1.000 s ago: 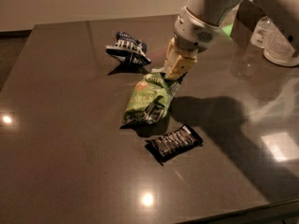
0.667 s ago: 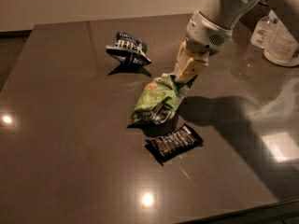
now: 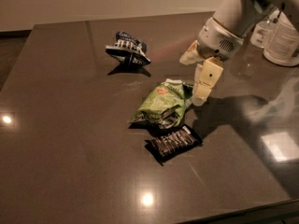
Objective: Move green jalapeno chip bag near rxbar chocolate
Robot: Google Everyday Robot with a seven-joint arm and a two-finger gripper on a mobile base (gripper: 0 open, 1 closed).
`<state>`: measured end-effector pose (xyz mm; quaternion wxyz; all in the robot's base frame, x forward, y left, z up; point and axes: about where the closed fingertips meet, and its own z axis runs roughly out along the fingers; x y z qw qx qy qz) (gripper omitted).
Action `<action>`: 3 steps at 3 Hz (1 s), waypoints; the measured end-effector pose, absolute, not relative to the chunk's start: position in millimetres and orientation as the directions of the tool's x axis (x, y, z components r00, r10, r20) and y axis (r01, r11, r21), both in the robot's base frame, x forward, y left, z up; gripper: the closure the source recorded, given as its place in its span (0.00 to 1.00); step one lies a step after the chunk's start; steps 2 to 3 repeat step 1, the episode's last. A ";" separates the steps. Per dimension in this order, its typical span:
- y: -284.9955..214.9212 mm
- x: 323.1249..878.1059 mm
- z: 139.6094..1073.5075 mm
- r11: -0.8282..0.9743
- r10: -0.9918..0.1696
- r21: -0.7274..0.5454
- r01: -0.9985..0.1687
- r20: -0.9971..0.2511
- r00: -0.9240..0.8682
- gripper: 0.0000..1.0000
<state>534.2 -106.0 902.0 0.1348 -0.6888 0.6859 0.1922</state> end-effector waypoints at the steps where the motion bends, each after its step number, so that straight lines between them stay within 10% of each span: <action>1: -103.3 541.3 901.3 -0.022 -0.892 0.052 -0.998 -0.452 -0.003 0.00; 3: -103.3 541.3 901.3 -0.022 -0.892 0.052 -0.998 -0.452 -0.003 0.00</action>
Offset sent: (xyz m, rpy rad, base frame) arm 0.0000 0.0000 0.0000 0.0000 0.0000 0.0000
